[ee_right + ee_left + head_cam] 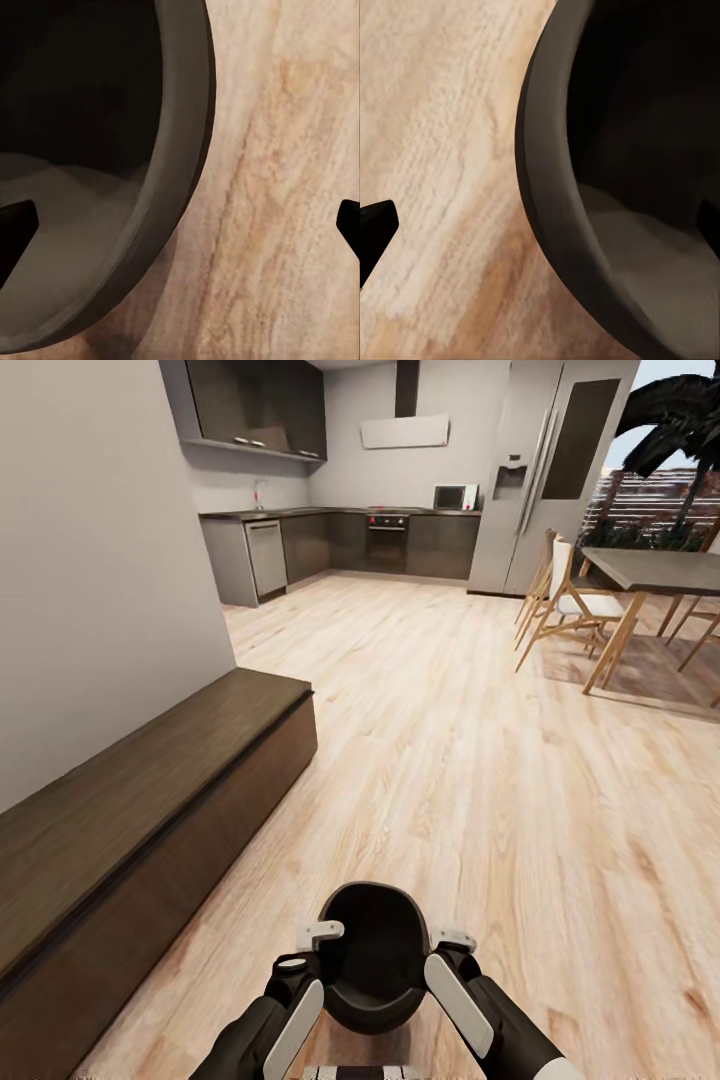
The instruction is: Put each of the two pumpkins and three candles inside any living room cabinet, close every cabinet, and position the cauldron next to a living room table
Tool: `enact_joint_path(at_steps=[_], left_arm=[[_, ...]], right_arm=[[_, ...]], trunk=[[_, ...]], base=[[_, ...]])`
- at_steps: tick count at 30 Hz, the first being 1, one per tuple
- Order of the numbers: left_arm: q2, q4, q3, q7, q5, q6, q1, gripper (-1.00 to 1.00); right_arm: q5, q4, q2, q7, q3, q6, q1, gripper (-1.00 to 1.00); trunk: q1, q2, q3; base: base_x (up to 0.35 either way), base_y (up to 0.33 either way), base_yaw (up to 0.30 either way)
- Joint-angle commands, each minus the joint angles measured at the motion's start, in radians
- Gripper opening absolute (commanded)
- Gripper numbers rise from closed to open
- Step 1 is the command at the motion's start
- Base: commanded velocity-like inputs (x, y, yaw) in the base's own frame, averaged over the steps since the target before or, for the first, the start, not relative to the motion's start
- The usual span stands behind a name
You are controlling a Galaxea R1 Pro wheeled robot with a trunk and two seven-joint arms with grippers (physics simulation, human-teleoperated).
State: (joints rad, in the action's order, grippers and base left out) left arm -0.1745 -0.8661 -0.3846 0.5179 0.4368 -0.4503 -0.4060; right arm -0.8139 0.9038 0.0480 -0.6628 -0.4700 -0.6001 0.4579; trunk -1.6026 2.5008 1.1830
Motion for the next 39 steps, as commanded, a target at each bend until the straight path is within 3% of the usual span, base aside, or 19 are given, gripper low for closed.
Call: enact_joint_path(at_steps=[1,13,22,28,35,39], left_arm=[[0.0,-0.001,-0.002,0.008,0.008,-0.002,-0.001,1.0],[0.0,-0.001,-0.002,-0.009,0.008,-0.002,-0.001,1.0],[0.0,0.0,-0.002,-0.042,0.008,-0.002,-0.001,1.0],[0.0,0.001,-0.002,-0.042,0.008,-0.002,-0.001,1.0],[0.0,0.001,-0.002,-0.042,0.008,-0.002,-0.001,1.0],[0.0,0.001,-0.002,-0.042,0.008,-0.002,-0.001,1.0]], right_arm=[[-0.008,0.001,0.0,-0.009,-0.002,-0.001,0.001,1.0],[-0.008,0.001,0.003,-0.009,-0.004,-0.001,0.001,1.0],[-0.008,0.001,0.008,0.005,-0.007,0.001,0.001,1.0],[-0.007,0.001,0.009,0.018,-0.007,0.003,0.001,1.0],[-0.008,0.001,0.009,0.018,-0.001,0.003,0.001,1.0],[-0.008,0.001,0.01,0.019,-0.001,0.004,0.001,1.0]], trunk=[[0.0,0.001,0.005],[-0.006,0.003,0.051],[-0.006,0.003,0.051],[-0.008,0.005,0.074],[-0.008,0.005,0.074],[-0.01,0.006,0.09]], base=[[0.0,0.0,0.0],[0.0,0.0,0.0],[0.0,0.0,0.0],[0.0,0.0,0.0],[0.0,0.0,0.0],[0.0,0.0,0.0]])
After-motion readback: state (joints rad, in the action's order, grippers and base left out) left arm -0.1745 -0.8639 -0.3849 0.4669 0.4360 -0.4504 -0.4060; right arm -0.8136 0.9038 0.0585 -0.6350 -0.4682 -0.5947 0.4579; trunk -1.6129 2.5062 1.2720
